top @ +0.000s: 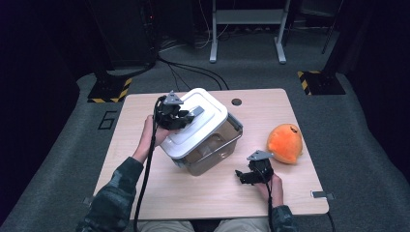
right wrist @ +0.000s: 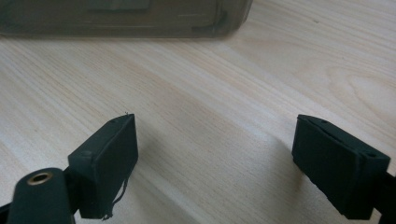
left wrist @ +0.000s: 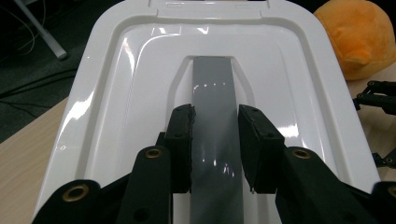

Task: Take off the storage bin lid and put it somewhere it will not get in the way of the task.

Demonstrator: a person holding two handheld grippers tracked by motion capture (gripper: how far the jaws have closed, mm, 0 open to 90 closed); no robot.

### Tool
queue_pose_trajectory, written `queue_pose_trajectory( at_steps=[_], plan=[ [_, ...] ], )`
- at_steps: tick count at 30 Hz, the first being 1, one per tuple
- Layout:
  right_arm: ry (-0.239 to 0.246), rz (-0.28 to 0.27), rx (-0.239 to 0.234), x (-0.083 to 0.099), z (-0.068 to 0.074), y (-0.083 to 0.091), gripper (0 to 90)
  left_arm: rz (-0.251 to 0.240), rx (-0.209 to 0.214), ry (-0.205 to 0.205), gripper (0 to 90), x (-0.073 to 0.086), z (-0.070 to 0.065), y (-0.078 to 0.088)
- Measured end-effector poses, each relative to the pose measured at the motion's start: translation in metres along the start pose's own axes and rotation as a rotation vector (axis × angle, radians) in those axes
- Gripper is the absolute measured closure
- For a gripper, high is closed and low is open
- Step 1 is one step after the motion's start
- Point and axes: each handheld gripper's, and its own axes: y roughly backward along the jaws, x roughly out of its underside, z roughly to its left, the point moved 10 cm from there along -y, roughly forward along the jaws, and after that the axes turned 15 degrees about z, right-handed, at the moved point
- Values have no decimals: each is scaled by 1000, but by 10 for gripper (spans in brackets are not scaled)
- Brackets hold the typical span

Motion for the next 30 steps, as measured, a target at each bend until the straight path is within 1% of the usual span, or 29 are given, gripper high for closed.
queue_pose_trajectory(
  at_steps=[8,9,11,14,16,19,20,21,22,23,27,28,29,30],
  plan=[
    [-1,0,1,0,0,0,136,2,-21,18,665,4,11,8],
    [-1,0,1,0,0,0,137,-6,-28,28,665,5,14,9],
    [0,0,1,0,0,0,136,-1,-32,27,665,6,16,10],
    [-1,0,2,0,0,0,137,-3,-44,49,665,9,24,13],
    [-1,0,2,0,0,0,137,-1,-51,52,665,11,28,15],
    [-3,0,2,0,0,0,137,-3,-60,69,666,15,35,17],
    [-1,1,2,0,-1,0,137,-6,-60,79,666,15,37,18],
    [-3,0,3,0,-1,0,137,-6,-60,79,665,15,37,18],
    [-2,0,3,0,-1,0,137,-7,-68,90,666,18,42,19],
    [-1,1,3,0,-1,0,137,-10,-71,99,666,19,44,20],
    [-7,3,1,0,0,0,137,-3,-82,113,666,28,53,23],
    [-4,3,2,0,0,0,137,-4,-83,122,666,29,54,23],
    [-4,3,2,0,0,0,137,-4,-83,122,666,29,54,23],
    [-6,3,1,0,0,0,137,-4,-88,129,666,31,57,24]
  ],
)
